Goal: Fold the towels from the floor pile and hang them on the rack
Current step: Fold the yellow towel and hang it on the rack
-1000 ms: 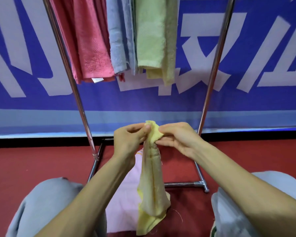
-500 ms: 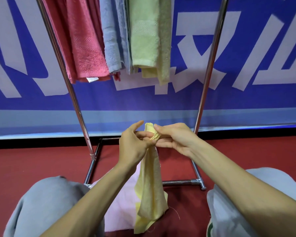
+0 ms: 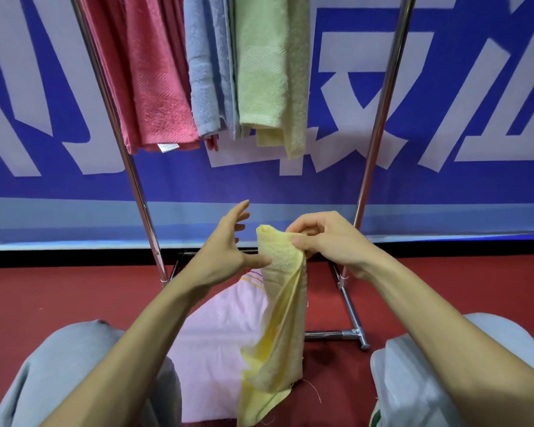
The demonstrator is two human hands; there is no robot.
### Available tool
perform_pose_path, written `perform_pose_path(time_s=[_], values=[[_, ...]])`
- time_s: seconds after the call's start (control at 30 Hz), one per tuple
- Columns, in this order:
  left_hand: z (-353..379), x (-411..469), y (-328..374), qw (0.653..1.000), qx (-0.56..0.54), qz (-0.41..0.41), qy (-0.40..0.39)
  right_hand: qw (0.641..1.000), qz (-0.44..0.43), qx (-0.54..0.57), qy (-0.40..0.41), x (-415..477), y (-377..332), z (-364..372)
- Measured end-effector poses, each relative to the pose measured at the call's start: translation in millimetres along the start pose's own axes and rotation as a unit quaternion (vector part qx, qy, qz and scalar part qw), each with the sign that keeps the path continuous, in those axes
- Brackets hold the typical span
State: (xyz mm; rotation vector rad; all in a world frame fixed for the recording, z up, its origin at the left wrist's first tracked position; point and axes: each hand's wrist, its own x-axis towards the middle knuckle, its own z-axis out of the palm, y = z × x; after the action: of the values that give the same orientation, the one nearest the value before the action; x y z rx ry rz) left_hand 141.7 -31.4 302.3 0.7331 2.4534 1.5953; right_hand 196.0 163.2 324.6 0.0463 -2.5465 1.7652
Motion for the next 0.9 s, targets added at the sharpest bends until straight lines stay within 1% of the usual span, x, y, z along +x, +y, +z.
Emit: perform_pose_path(time_s=[0.07, 0.1, 0.17, 0.27, 0.37, 0.47, 0.53, 0.63, 0.77, 0.9], values=[[-4, 0, -2, 0.999, 0.022, -0.001, -0.035, 0.999, -0.033, -0.011, -0.025, -1, 0, 2], [-5, 0, -3, 0.998, 0.014, 0.003, -0.056, 0.998, -0.047, -0.012, -0.032, -1, -1, 3], [-2, -2, 0, 0.996, -0.04, 0.022, -0.077, 0.997, -0.07, -0.014, -0.034, -1, -1, 2], [4, -2, 1, 0.996, -0.059, 0.047, -0.042, 0.992, -0.097, -0.078, 0.014, 1, 2, -3], [7, -2, 9, 0.994, -0.081, 0.048, -0.057, 0.974, -0.11, -0.179, 0.088, 3, 6, -5], [4, 3, 23, 0.991, -0.117, 0.047, -0.052, 0.967, -0.108, -0.199, 0.118, 6, -2, -2], [-3, 12, 33, 0.992, -0.101, 0.069, -0.03, 0.972, -0.101, -0.17, 0.124, 13, -13, -3], [-21, 31, 49, 0.994, -0.067, 0.081, 0.014, 0.978, -0.086, -0.123, 0.147, 28, -35, -13], [-45, 58, 84, 0.993, -0.033, 0.103, 0.045, 0.956, -0.14, -0.149, 0.211, 45, -78, -37], [-71, 84, 135, 0.984, 0.026, 0.161, 0.074, 0.931, -0.187, -0.21, 0.231, 63, -129, -59]])
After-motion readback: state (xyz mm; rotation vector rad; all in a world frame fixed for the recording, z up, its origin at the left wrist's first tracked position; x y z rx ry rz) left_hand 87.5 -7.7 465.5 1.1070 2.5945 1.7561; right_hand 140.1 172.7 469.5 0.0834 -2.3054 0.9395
